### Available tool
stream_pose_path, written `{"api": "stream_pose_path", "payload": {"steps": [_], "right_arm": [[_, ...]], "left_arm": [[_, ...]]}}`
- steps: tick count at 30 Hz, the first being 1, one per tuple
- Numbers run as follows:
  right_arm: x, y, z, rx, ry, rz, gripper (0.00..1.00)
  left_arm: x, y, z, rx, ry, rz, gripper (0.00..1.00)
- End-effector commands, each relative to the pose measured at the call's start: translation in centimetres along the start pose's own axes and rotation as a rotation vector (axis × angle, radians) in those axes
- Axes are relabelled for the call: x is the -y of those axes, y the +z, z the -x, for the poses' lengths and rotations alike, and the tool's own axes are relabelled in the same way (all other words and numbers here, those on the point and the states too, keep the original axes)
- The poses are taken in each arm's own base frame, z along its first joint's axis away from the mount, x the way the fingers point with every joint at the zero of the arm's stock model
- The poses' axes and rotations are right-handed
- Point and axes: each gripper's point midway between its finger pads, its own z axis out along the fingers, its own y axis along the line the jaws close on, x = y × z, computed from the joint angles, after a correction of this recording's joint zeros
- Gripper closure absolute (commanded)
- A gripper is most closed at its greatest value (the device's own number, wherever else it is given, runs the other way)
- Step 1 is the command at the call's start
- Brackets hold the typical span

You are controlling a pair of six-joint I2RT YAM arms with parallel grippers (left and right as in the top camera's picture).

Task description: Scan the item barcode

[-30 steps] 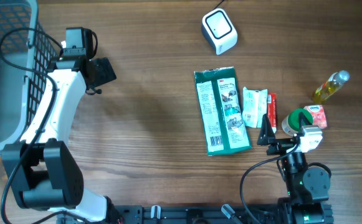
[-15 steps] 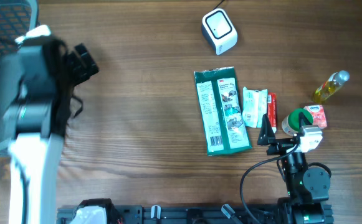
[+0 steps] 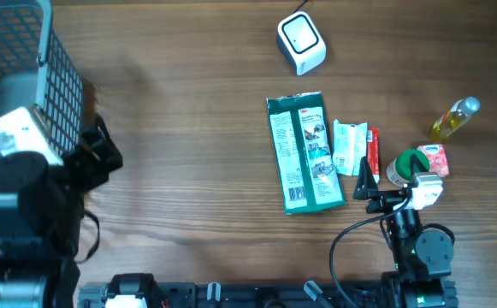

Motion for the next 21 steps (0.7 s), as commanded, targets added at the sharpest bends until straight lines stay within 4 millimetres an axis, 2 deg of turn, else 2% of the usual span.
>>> {"api": "stream_pose_path", "payload": {"steps": [1, 5, 8, 10, 13, 16, 21], "right_arm": [[0.2, -0.1, 0.3, 0.015, -0.017, -0.007, 0.00], [0.2, -0.1, 0.3, 0.015, -0.017, -0.007, 0.00], [0.2, -0.1, 0.3, 0.015, -0.017, -0.007, 0.00], [0.2, -0.1, 0.3, 0.015, -0.017, -0.007, 0.00], [0.2, -0.1, 0.3, 0.015, -0.017, -0.007, 0.00], [0.2, -0.1, 0.3, 0.015, -0.017, -0.007, 0.00], [0.2, -0.1, 0.3, 0.015, -0.017, -0.007, 0.00]], "left_arm": [[-0.5, 0.5, -4.3, -0.100, 0.028, -0.017, 0.00], [-0.2, 2.0, -7.8, -0.104, 0.019, -0.084, 0.00], [0.5, 2.7, -8.5, -0.030, -0.001, -0.156, 0.00], [2.2, 2.4, -7.6, 0.082, -0.021, -0.277, 0.00], [3.9, 0.4, -4.6, 0.299, -0.046, -0.420, 0.00], [4.0, -2.4, -2.4, 0.502, -0.070, -0.494, 0.00], [3.5, -5.5, -1.8, 0.729, -0.095, -0.582, 0.00]]}}
